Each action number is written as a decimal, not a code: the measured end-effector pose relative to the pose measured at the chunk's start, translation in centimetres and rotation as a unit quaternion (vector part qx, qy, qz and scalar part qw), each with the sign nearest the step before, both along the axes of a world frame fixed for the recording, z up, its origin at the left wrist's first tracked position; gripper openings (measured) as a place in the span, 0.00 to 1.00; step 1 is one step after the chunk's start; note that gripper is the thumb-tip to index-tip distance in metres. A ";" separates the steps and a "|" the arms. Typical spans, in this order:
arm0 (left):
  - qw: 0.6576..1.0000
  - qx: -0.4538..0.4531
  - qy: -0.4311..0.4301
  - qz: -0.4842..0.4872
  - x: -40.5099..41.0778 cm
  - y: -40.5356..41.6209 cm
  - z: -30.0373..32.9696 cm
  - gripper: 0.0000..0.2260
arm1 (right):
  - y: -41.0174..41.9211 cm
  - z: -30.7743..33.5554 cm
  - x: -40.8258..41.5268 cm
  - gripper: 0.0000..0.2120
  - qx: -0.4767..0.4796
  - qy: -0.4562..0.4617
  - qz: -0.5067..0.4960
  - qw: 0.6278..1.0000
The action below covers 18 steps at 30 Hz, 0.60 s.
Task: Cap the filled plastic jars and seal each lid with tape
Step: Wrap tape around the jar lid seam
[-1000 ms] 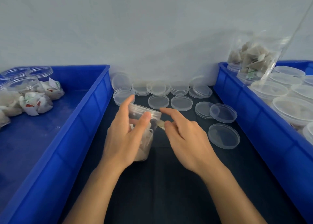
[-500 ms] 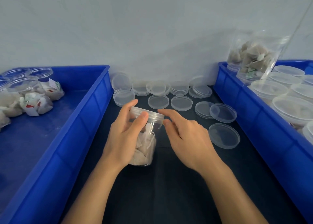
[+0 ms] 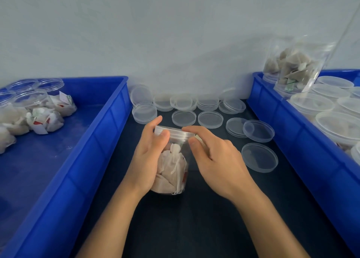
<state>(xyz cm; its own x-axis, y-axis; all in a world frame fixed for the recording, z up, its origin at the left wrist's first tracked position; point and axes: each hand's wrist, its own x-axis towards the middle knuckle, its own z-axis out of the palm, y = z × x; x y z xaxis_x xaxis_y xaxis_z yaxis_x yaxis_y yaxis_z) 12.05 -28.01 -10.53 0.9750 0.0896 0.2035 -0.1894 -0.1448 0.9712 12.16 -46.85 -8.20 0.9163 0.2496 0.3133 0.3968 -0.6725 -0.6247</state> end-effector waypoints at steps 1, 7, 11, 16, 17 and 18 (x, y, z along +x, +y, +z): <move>0.999 0.030 -0.017 0.022 -0.1 0.0 0.1 0.32 | 0.0 0.1 -0.1 0.15 0.000 0.000 -0.003 1.000; 0.976 0.152 -0.064 0.143 -1.2 -1.7 0.7 0.26 | 0.5 0.7 -0.8 0.17 -0.008 -0.012 -0.021 1.000; 0.977 0.169 -0.063 0.118 -1.1 -2.4 0.3 0.32 | 0.3 0.7 -0.8 0.17 0.003 0.002 0.000 1.000; 0.989 0.098 -0.043 0.098 -0.7 -1.3 0.7 0.32 | -0.2 1.1 -0.6 0.20 -0.025 0.000 0.011 1.000; 0.991 0.089 -0.043 0.091 -0.7 -1.3 0.8 0.32 | -0.2 1.1 -0.6 0.20 -0.027 -0.006 0.006 1.000; 0.992 0.084 -0.044 0.084 -0.8 -1.2 0.9 0.32 | -0.3 1.0 -0.5 0.19 -0.029 -0.011 -0.001 1.000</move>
<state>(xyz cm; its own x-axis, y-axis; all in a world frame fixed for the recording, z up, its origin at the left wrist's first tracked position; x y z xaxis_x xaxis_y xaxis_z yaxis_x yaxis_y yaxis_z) 11.24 -29.18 -9.67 0.9269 0.2071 0.3131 -0.2316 -0.3407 0.9112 11.65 -47.13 -7.16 0.9096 0.2667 0.3187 0.4093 -0.7077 -0.5759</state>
